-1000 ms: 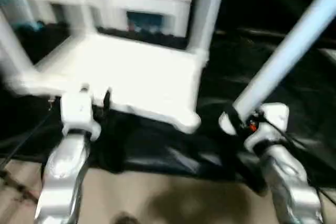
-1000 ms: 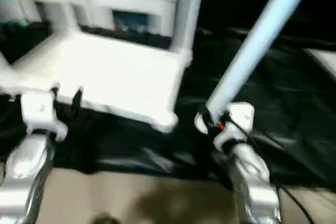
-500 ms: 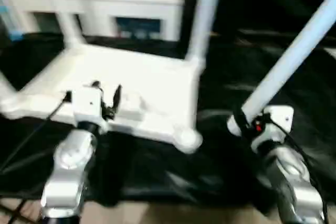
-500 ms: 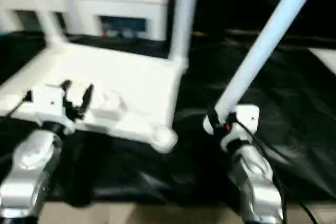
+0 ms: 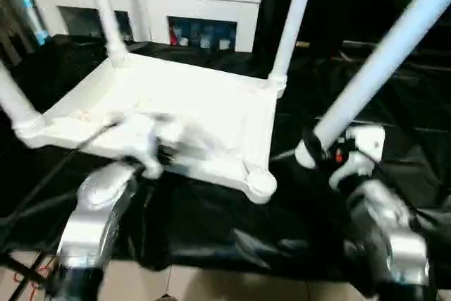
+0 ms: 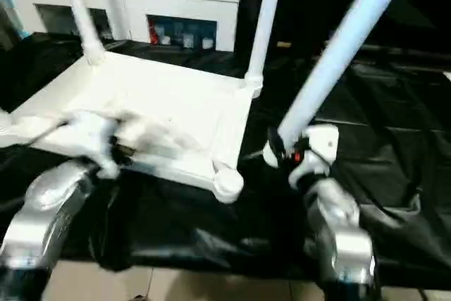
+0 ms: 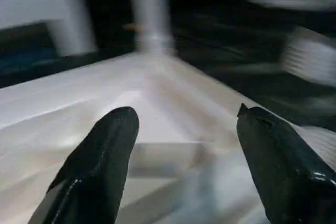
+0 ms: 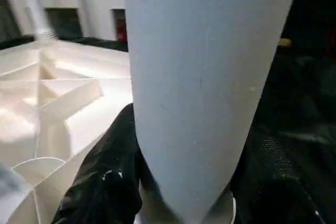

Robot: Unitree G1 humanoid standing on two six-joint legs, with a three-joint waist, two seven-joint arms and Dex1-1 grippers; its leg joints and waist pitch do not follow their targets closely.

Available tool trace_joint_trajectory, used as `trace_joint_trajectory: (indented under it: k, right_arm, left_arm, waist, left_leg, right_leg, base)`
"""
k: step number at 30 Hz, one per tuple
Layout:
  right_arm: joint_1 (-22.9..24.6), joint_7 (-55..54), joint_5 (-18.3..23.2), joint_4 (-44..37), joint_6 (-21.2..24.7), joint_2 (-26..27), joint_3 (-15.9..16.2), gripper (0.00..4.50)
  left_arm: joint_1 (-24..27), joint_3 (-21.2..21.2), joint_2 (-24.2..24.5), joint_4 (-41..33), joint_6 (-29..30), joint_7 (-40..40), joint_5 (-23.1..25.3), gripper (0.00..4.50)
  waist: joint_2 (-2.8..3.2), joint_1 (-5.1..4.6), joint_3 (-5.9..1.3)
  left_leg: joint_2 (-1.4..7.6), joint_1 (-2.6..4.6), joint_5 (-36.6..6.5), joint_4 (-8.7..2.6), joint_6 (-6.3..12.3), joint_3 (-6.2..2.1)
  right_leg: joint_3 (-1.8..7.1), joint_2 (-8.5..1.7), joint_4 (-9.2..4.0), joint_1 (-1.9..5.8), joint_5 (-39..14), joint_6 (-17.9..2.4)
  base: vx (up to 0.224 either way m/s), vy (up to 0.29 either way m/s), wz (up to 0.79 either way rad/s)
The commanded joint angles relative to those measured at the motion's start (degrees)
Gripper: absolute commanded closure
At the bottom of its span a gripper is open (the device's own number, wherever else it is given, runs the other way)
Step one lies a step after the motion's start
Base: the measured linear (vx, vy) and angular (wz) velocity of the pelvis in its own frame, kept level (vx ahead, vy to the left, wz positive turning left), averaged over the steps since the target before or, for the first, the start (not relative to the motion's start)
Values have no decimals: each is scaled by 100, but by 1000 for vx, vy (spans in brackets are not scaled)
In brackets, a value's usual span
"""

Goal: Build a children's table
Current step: Move to table, then insert table leg to table base

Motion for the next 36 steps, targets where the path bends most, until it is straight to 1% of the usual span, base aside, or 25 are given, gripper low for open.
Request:
trace_joint_trajectory:
  k: [1, 2, 3, 4, 5, 6, 7, 8, 9, 10, 11, 14, 15, 16, 17, 22, 23, 24, 26, 27, 28, 29, 30, 32, 36]
  right_arm:
    - [-92, 272, 83, 78, 34, -151, -33, 261]
    - [-116, 387, 79, 102, 27, -224, -6, 261]
    - [-143, 656, 65, 112, 45, -389, 87, 261]
    - [-173, 994, -13, 115, -6, -631, 244, 261]
    - [-181, 1063, -44, 108, -26, -697, 283, 261]
    - [-193, 1134, -7, 84, -7, -759, 289, 261]
    - [-196, 1167, 9, 67, 1, -786, 291, 261]
    - [-199, 1229, 41, 46, 14, -822, 293, 261]
    - [-197, 1356, 125, -5, 63, -885, 293, 261]
    - [-186, 1424, 162, -41, 76, -921, 298, 261]
    - [-161, 1468, 170, -76, 61, -948, 310, 261]
    - [-76, 1525, 183, -144, 28, -975, 346, 261]
    - [14, 1628, 229, -210, 54, -994, 416, 261]
    - [37, 1662, 232, -224, 56, -999, 443, 261]
    - [65, 1692, 222, -234, 57, -1000, 474, 261]
    - [123, 1688, 139, -235, 7, -964, 563, 261]
    - [124, 1677, 127, -234, -2, -955, 564, 261]
    - [125, 1674, 123, -236, -2, -953, 566, 261]
    - [127, 1676, 122, -240, 0, -953, 566, 261]
    - [167, 1669, 122, -287, 4, -959, 569, 261]
    - [183, 1659, 115, -301, 1, -962, 571, 261]
    - [198, 1645, 103, -312, -6, -966, 574, 261]
    - [217, 1627, 102, -325, -16, -964, 583, 261]
    - [230, 1617, 99, -335, -22, -959, 590, 261]
    - [276, 1601, 50, -353, -55, -931, 643, 261]
  left_arm:
    - [-255, -281, 78, 257, 6, -569, 66, 82]
    - [-376, -381, 126, 381, 6, -751, 109, 74]
    - [-625, -639, 260, 650, -54, -1216, 261, 72]
    - [-982, -995, 450, 1066, -74, -1872, 472, 63]
    - [-1105, -1126, 521, 1228, -102, -2139, 554, 63]
    - [-1276, -1268, 583, 1489, -230, -2386, 672, 63]
    - [-1353, -1325, 600, 1614, -310, -2472, 736, 89]
    - [-1453, -1394, 608, 1781, -414, -2580, 788, 89]
    - [-1651, -1521, 605, 2117, -618, -2771, 888, 98]
    - [-1777, -1598, 588, 2333, -706, -2897, 942, 98]
    - [-1895, -1674, 562, 2541, -777, -3009, 1002, 103]
    - [-2215, -1850, 452, 3125, -1043, -3181, 1169, 140]
    - [-2477, -1893, 330, 3576, -1235, -3296, 1221, 142]
    - [-2553, -1894, 293, 3702, -1286, -3326, 1232, 142]
    - [-2657, -1910, 249, 3874, -1342, -3385, 1266, 163]
    - [-3095, -2057, 78, 4669, -1628, -3462, 1526, 190]
    - [-3210, -2111, 28, 4911, -1735, -3456, 1630, 220]
    - [-3250, -2128, 8, 4996, -1761, -3456, 1663, 220]
    - [-3300, -2135, -18, 5116, -1818, -3463, 1688, 230]
    - [-3411, -2186, -75, 5390, -1969, -3422, 1805, 230]
    - [-3460, -2203, -100, 5515, -2065, -3381, 1864, 247]
    - [-3493, -2210, -118, 5600, -2125, -3344, 1904, 263]
    - [-3558, -2181, -161, 5778, -2219, -3300, 1932, 275]
    - [-3598, -2143, -193, 5890, -2272, -3286, 1935, 277]
    - [-3669, -2108, -242, 6104, -2371, -3231, 2008, 315]
  waist:
    - [89, -9, -259]
    - [54, -14, -259]
    - [141, -6, -286]
    - [117, -30, -288]
    - [107, -21, -299]
    - [124, -41, -313]
    - [124, -41, -313]
    - [146, -50, -334]
    - [199, -49, -344]
    - [176, -54, -361]
    - [230, -43, -361]
    - [216, -41, -366]
    - [216, -35, -364]
    - [231, -18, -360]
    - [243, -11, -361]
    - [246, -24, -337]
    - [242, -18, -339]
    - [274, -23, -342]
    - [257, -18, -344]
    - [267, -17, -344]
    - [336, -5, -345]
    - [305, -22, -335]
    - [341, -18, -346]
    - [314, -26, -353]
    - [319, -18, -350]
  left_leg:
    - [274, 173, -1689, -612, -281, -85]
    - [269, 160, -1610, -608, -261, -61]
    - [257, 136, -1408, -595, -237, -62]
    - [246, 142, -1393, -583, -204, -37]
    - [245, 134, -1361, -580, -185, -42]
    - [244, 107, -1105, -561, -116, -29]
    - [244, 107, -1105, -561, -116, -29]
    - [239, 96, -903, -539, -38, -20]
    - [234, 94, -724, -519, 57, -19]
    - [239, 92, -657, -494, 150, -3]
    - [240, 101, -629, -496, 174, 0]
    - [270, 96, -527, -480, 346, 26]
    - [269, 96, -541, -478, 368, 33]
    - [276, 114, -616, -481, 374, 39]
    - [293, 126, -655, -487, 368, 41]
    - [313, 126, -977, -525, 265, 37]
    - [314, 119, -954, -522, 274, 33]
    - [311, 120, -935, -517, 284, 36]
    - [306, 103, -870, -511, 324, 37]
    - [310, 102, -844, -510, 355, 37]
    - [318, 119, -873, -509, 338, 29]
    - [317, 110, -913, -519, 343, 35]
    - [323, 118, -927, -517, 326, 24]
    - [322, 114, -920, -512, 345, 29]
    - [322, 100, -836, -511, 428, 34]
  right_leg:
    - [142, -201, -517, 55, -1110, -973]
    - [139, -205, -532, 64, -951, -991]
    - [140, -213, -498, 89, -748, -1024]
    - [139, -186, -523, 78, -608, -1042]
    - [137, -184, -506, 99, -570, -1052]
    - [140, -203, -477, 131, -159, -1184]
    - [140, -203, -477, 131, -159, -1184]
    - [138, -204, -453, 159, 101, -1274]
    - [128, -213, -435, 166, 380, -1411]
    - [125, -213, -417, 186, 563, -1530]
    - [121, -215, -408, 181, 624, -1585]
    - [107, -222, -392, 190, 876, -1811]
    - [106, -223, -398, 190, 854, -1836]
    - [106, -227, -418, 185, 726, -1856]
    - [106, -235, -418, 179, 709, -1875]
    - [104, -254, -456, 186, 399, -1924]
    - [104, -261, -451, 195, 414, -1931]
    - [107, -261, -454, 194, 447, -1934]
    - [107, -267, -454, 204, 480, -1938]
    - [105, -269, -459, 199, 491, -1950]
    - [105, -278, -449, 191, 481, -1963]
    - [104, -265, -475, 191, 455, -1958]
    - [102, -273, -454, 202, 510, -1981]
    - [101, -270, -455, 211, 621, -2015]
    - [98, -281, -459, 215, 617, -2036]
  base:
    - [0, 0, 0]
    - [0, 0, 0]
    - [0, 0, 0]
    - [0, 0, 0]
    - [0, 0, 0]
    - [0, 0, 0]
    - [0, 0, 0]
    - [0, 0, 0]
    - [0, 0, 0]
    - [0, 0, 0]
    - [0, 0, 0]
    - [0, 0, 0]
    - [0, 0, 0]
    - [0, 0, 0]
    - [0, 0, 0]
    - [0, 0, 0]
    - [0, 0, 0]
    - [0, 0, 0]
    - [0, 0, 0]
    - [0, 0, 0]
    - [0, 0, 0]
    - [0, 0, 0]
    - [0, 0, 0]
    - [0, 0, 0]
    - [0, 0, 0]
